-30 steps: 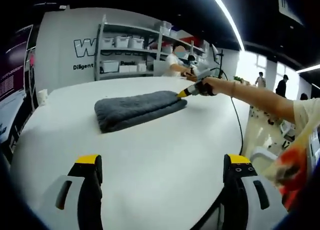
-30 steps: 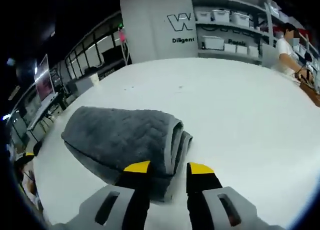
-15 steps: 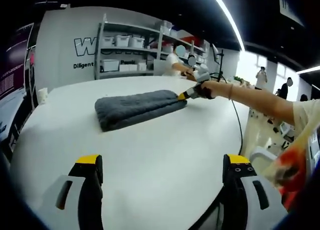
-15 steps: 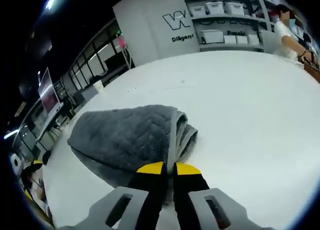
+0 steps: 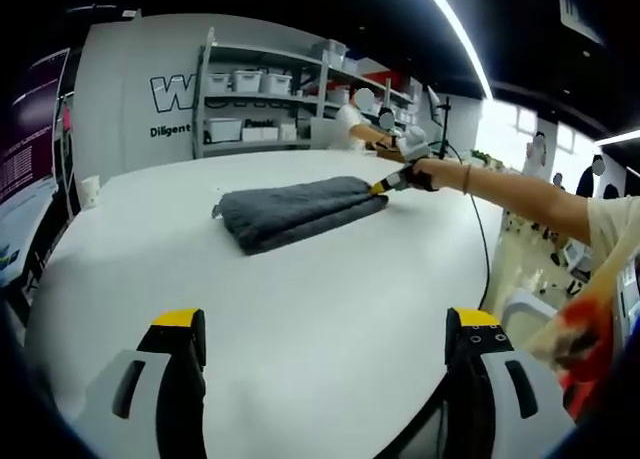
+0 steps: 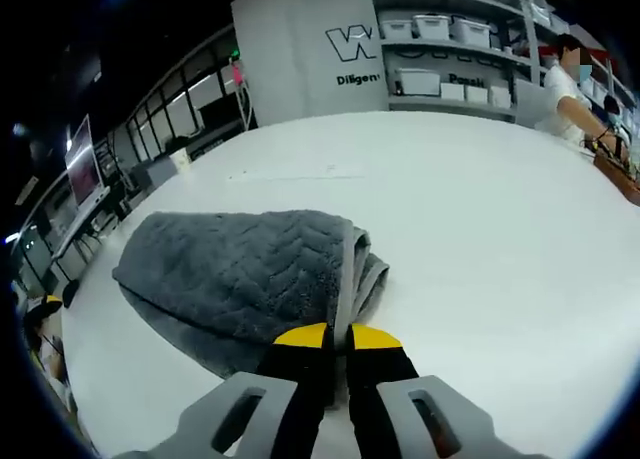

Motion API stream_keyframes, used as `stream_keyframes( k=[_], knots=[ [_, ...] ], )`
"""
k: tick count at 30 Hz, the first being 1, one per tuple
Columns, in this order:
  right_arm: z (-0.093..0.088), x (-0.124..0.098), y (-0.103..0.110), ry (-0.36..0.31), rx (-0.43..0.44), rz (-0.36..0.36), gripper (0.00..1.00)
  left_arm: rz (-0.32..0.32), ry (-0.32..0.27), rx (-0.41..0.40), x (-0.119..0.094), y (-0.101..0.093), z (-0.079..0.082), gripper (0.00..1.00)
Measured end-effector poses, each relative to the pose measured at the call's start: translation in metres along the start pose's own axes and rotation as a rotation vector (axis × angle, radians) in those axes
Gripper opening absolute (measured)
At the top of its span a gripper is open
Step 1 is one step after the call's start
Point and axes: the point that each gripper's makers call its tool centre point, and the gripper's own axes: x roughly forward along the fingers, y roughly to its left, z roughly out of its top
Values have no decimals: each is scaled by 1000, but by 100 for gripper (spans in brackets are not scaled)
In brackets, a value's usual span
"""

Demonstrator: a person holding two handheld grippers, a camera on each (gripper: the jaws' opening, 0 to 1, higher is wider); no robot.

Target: Open the folded towel by lifting each exposed corner and separating the folded layers until the towel lies flat within the target outline without major curled edges

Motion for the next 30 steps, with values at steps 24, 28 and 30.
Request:
stream_keyframes(
  k=[24,28,30],
  knots=[
    [-7,-41,-100,43,-212,-265,1,-16,26,-3,1,-5,-5,99],
    [-6,-40,-103,47,-209,-288,3,-13,25,-6,-1,-3,-4,99],
    [-3,-44,-105,42,-217,-316,9,-13,26,-7,-1,-2,-4,99]
  ],
)
